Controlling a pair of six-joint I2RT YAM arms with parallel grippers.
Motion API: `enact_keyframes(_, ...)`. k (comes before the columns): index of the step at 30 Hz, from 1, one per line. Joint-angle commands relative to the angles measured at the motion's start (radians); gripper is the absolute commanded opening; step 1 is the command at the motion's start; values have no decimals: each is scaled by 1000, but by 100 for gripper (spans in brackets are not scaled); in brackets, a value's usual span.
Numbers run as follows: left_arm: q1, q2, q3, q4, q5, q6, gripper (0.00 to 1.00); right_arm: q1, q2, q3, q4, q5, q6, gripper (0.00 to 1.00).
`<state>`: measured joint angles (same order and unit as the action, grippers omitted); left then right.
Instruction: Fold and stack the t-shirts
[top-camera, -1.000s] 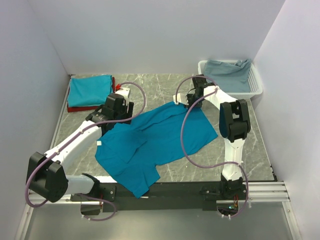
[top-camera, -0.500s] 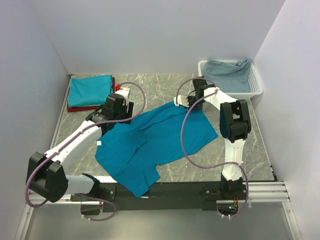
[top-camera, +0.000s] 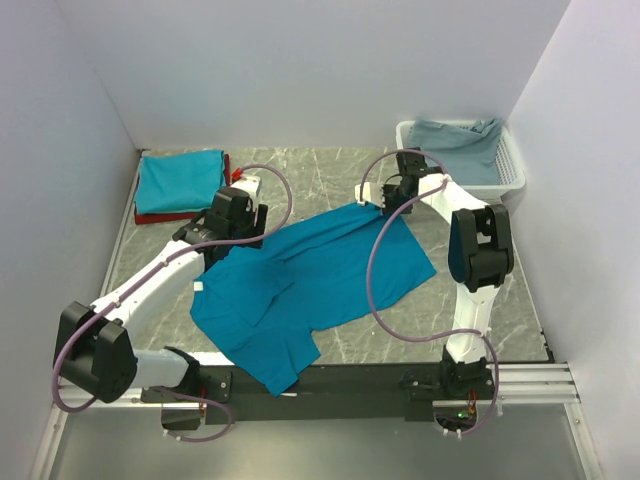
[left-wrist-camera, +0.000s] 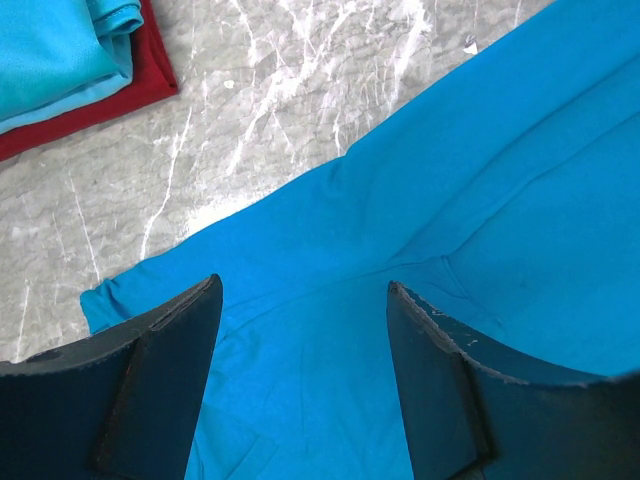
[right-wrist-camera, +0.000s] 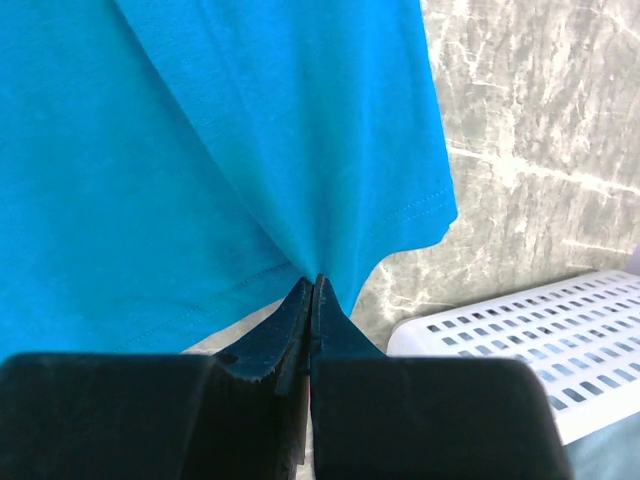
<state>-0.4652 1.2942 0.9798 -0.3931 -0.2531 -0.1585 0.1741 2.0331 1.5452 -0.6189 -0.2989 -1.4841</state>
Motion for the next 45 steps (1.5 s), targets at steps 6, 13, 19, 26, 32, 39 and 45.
enact_keyframes(6, 0, 13, -7, 17, -18, 5, 72, -5, -33, -14, 62, 15, 36, 0)
enact_keyframes(13, -1, 16, -6, 17, -17, 5, 72, -13, -36, -14, 58, 14, 39, 0)
enact_keyframes(19, 0, 16, -4, 17, -15, 5, 72, -18, -42, -36, 70, 23, 36, 0)
enact_keyframes(26, 0, 16, -4, 17, -21, 1, 72, -18, -54, -83, 96, 76, 80, 37)
enact_keyframes(32, 39, -41, -15, 36, -64, -33, 81, -16, -270, -186, 170, -78, 200, 51)
enact_keyframes(39, 178, -160, -61, 129, 92, -105, 99, -27, -477, -263, 177, -268, 483, 48)
enact_keyframes(45, 249, -112, -23, 91, 169, -223, 86, 67, -400, -238, 240, -117, 774, 2)
